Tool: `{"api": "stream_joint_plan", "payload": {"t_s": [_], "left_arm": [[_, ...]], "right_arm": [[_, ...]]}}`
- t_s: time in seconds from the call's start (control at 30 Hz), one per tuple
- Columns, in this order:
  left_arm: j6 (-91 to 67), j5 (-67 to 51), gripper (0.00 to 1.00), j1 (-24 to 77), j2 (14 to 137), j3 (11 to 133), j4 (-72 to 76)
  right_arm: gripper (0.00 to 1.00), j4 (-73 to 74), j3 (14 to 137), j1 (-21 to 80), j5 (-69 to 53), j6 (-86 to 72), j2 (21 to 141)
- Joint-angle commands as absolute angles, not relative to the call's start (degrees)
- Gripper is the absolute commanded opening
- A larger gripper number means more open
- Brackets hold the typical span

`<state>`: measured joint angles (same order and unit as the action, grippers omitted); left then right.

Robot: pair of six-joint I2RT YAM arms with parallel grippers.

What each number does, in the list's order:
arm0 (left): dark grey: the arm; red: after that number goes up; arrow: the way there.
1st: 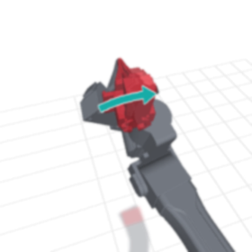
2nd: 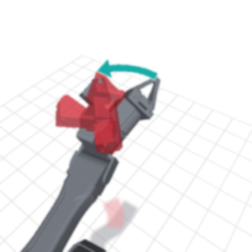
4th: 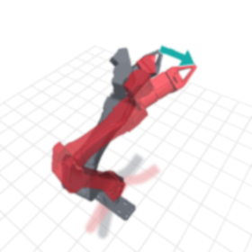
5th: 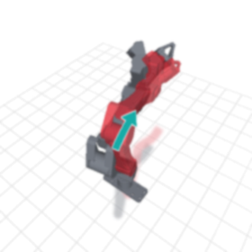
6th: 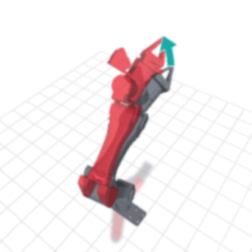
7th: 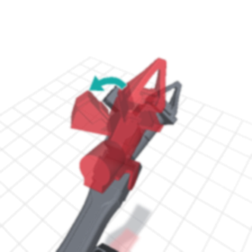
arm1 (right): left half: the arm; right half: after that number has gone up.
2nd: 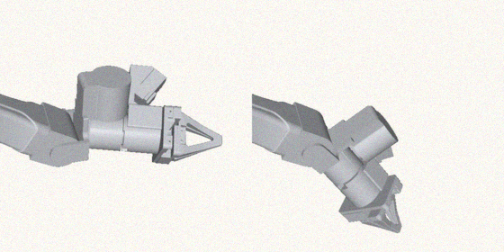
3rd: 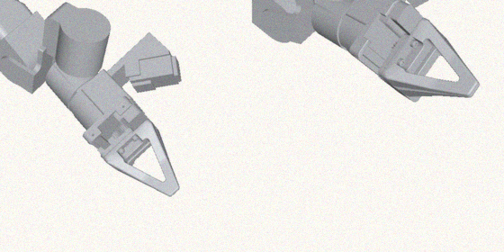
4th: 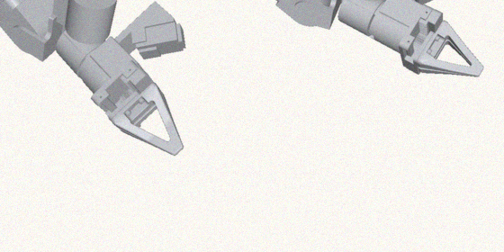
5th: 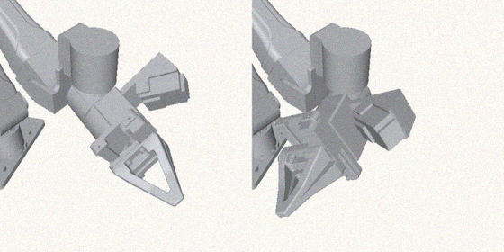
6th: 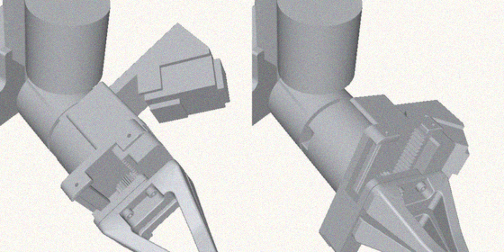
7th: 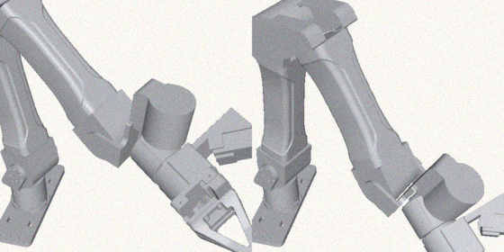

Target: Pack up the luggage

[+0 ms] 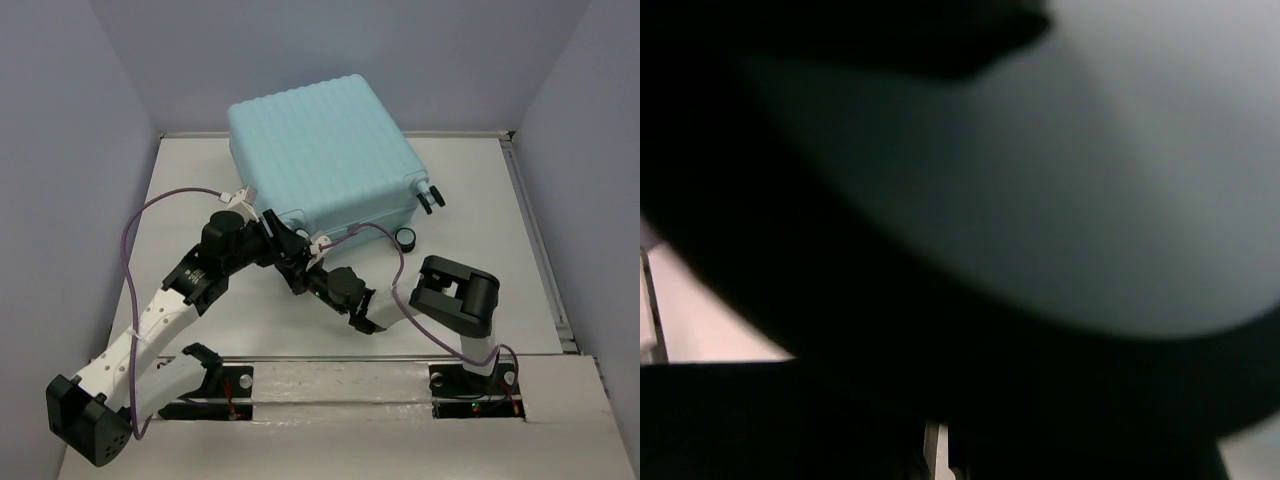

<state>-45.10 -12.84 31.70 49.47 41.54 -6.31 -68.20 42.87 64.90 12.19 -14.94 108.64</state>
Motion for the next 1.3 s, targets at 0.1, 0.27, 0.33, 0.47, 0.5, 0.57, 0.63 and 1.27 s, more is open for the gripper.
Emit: {"api": "stream_joint_plan", "payload": {"t_s": [0.1,0.27,0.33,0.47,0.5,0.57,0.63,1.27], "left_arm": [[-43.15,-20.74,0.06,35.06,54.75,56.16,20.39],[-45.17,-18.63,0.06,38.67,55.9,54.15,22.58],[-45.26,-18.28,0.06,38.76,55.64,53.01,22.68],[-43.77,-15.3,0.06,38.67,53.09,50.29,21.01],[-43.94,-13.38,0.13,38.67,51.61,49.49,20.83],[-45.25,-11.87,0.22,38.67,50.28,46.51,21.7],[-46.49,-11.6,0.37,38.67,48.87,43.43,23.89],[-46.58,-9.84,0.99,38.76,47.81,39.55,26.1]], "right_arm": [[0.07,-82.07,59.23,74.44,-8.61,-30.21,120.39],[0.07,-88.77,58.64,75.67,-1.07,-35.16,122.53],[0.16,-90.09,51.01,75.67,5.08,-33.32,120.16],[0.67,-85.28,35.97,75.67,13.34,-28.84,108.84],[0.75,-79.69,33.69,75.67,16.06,-26.74,102.46],[0.83,-71.67,28.86,75.67,19.32,-25.93,91.66],[0.86,-57.61,27.6,75.67,23.19,-25.14,84.93],[0.94,-35.23,43.95,59.15,17.15,-23.21,76.81]]}}
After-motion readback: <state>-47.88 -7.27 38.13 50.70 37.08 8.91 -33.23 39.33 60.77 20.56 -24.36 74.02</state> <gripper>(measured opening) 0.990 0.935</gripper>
